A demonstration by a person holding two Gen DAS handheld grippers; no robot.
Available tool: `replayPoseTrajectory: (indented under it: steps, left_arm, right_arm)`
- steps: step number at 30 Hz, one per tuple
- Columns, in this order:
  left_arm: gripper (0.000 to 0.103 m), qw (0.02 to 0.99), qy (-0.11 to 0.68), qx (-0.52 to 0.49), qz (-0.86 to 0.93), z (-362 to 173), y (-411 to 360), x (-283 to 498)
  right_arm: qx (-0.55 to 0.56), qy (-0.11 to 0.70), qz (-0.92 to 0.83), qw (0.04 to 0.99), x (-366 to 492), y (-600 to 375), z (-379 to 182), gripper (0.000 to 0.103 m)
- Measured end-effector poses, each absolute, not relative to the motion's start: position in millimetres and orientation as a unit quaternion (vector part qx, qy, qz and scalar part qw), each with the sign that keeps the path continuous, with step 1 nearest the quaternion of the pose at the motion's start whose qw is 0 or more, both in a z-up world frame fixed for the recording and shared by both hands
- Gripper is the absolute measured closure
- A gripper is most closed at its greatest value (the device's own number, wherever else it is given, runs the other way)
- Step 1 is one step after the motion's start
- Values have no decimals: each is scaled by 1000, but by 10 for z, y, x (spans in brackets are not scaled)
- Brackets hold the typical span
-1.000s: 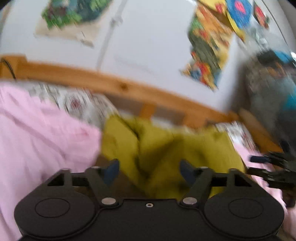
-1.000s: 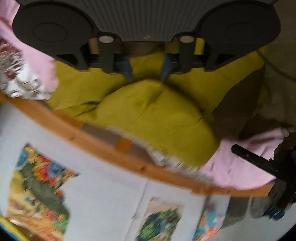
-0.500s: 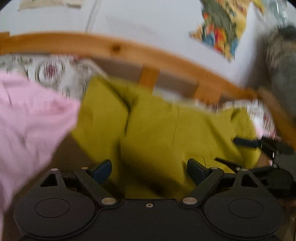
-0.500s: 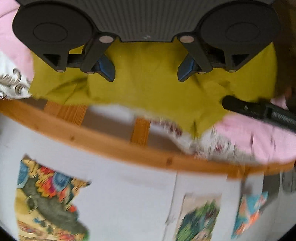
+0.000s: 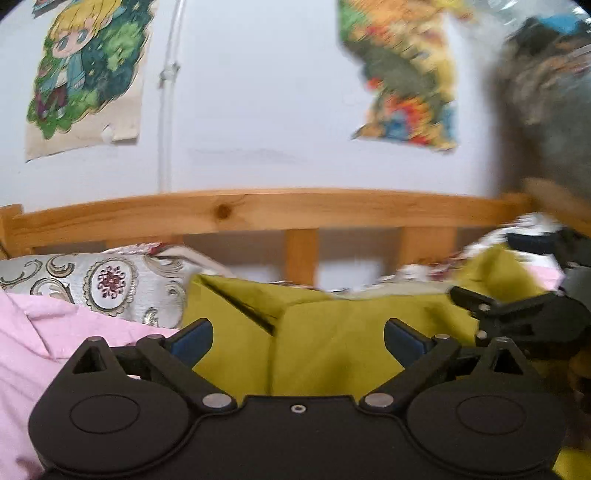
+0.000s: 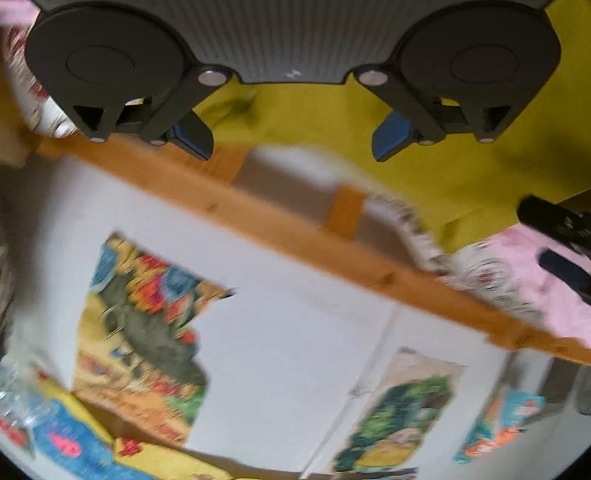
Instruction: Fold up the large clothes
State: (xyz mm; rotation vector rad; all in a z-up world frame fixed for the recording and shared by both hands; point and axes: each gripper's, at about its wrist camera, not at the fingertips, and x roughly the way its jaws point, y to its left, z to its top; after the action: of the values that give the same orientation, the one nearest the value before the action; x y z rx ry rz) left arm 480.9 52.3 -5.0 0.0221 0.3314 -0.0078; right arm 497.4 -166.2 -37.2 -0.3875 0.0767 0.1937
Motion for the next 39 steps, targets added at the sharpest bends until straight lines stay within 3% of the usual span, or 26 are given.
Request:
replayPoseTrajectory:
  steps: [5,11,16,24,30,39]
  left_arm:
    - [6,967,245,57,31,-522,486,5359]
    - [5,969,242,44,28,-617,566,5365]
    - [3,975,219,17,20,-326,620,4818]
    - [1,962,273,23,11,-715,539,4314]
    - [1,963,268,10,31,-490,572,4141]
    - [1,971,231,50,-18,-143,495,2779]
  right_arm:
    - [-208,101,62,971,5575,-1627,-657,6]
    - [-178,140,80,971,5678,-1770,-803,4]
    - [-162,119,64,977,5309,-1942,-610,3]
    - [-178,176,56,967,4837,-2209,-937,1]
    - [-174,153,82,969,4365,-2291,-695,0]
    - [-149,181,180,955,2984,-2247,-564,0]
